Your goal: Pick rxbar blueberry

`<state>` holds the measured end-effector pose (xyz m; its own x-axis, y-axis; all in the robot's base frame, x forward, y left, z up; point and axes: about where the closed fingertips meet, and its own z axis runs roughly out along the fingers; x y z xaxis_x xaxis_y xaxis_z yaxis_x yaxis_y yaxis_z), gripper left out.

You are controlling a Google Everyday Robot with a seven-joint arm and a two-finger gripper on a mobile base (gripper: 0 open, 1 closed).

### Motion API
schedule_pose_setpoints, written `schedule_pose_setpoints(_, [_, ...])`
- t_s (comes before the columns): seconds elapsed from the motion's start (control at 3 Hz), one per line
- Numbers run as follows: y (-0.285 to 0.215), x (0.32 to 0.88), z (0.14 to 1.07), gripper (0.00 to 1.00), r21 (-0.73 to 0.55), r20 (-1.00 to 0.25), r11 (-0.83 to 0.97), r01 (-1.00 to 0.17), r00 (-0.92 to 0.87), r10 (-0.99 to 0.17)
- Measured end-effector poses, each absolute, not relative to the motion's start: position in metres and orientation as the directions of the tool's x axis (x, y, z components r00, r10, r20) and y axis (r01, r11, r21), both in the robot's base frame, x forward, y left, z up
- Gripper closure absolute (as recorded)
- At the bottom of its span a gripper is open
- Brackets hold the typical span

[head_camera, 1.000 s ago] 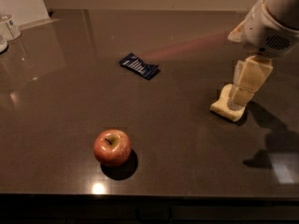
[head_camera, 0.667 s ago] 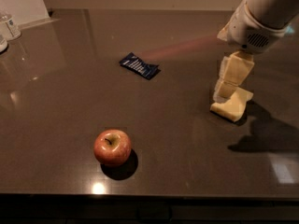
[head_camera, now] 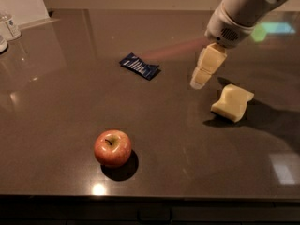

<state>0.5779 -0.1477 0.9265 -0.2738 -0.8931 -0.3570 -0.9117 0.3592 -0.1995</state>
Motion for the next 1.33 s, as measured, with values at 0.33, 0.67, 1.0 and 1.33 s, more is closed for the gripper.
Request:
schedule_pose_setpoints(0.33, [-0.130, 0.603, 0.917, 0.00, -0.172, -0.380, 0.400, -0.900, -0.314, -0.870])
schedule_pose_setpoints(0.67, [-0.106, 0.627, 0.902, 0.00, -0.144, -0.395, 0.430, -0.891, -0.347, -0.851])
schedule_pose_setpoints(1.0, [-0.083, 0.649, 0.884, 0.00, -0.118, -0.401, 0.450, -0.885, -0.372, -0.837])
schedule_pose_setpoints(1.33, [-0.057, 0.664, 0.872, 0.00, -0.098, -0.410, 0.458, -0.884, -0.383, -0.828])
